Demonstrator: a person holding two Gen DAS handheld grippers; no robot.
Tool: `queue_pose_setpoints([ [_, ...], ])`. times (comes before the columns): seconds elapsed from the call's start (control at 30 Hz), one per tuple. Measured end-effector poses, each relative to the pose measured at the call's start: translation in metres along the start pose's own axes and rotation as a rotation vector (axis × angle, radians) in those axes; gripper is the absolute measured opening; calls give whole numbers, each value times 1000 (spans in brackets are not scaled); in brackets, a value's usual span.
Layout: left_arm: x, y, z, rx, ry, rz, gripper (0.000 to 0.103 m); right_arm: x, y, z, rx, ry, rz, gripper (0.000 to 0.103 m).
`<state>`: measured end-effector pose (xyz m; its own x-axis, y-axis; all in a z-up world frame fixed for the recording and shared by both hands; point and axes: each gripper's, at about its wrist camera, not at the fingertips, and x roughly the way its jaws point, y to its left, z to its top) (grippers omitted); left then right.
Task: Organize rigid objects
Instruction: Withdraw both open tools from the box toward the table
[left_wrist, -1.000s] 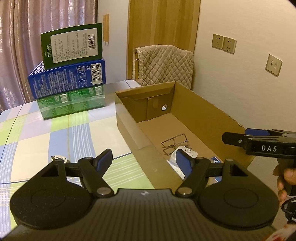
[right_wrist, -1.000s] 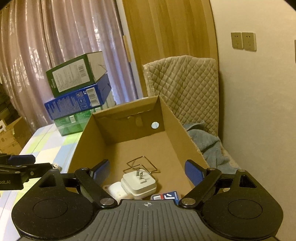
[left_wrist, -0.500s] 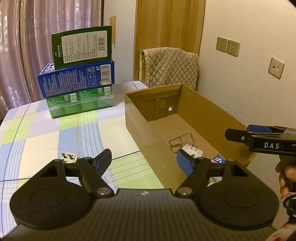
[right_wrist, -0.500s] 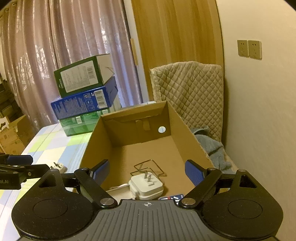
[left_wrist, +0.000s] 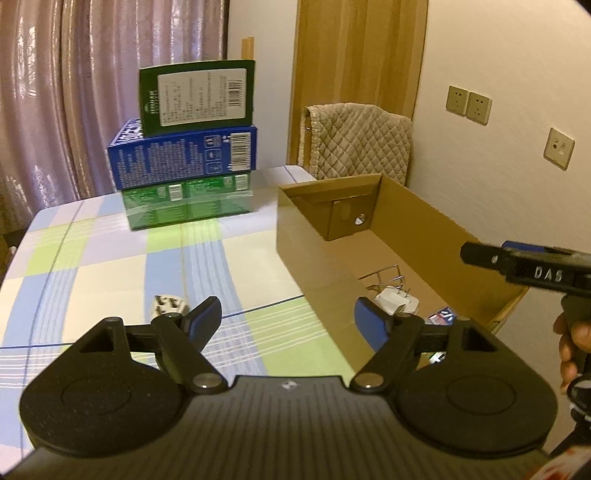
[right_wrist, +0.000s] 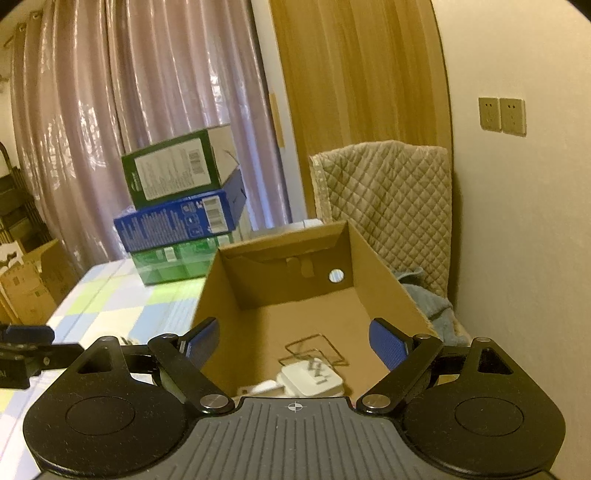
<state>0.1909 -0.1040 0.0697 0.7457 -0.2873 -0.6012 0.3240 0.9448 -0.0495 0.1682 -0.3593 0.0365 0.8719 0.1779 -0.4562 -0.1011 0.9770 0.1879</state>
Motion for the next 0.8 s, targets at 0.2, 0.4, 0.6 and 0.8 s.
queue_pose_setpoints([
  [0.2, -23, 32, -8, -15, -12, 53, 77, -11, 29, 0, -19, -48, 81, 85],
  [0.4, -46, 69, -23, -36, -9, 118, 77, -17, 66, -7, -76, -68, 183, 85],
  [0.6, -60, 103, -43, -75, 0, 167, 78, -12, 103, -32, -69, 11, 260, 85],
  [0.8, -61, 124, -67, -107, 18, 186, 78, 0, 145, -78, -89, 145, 291, 85],
])
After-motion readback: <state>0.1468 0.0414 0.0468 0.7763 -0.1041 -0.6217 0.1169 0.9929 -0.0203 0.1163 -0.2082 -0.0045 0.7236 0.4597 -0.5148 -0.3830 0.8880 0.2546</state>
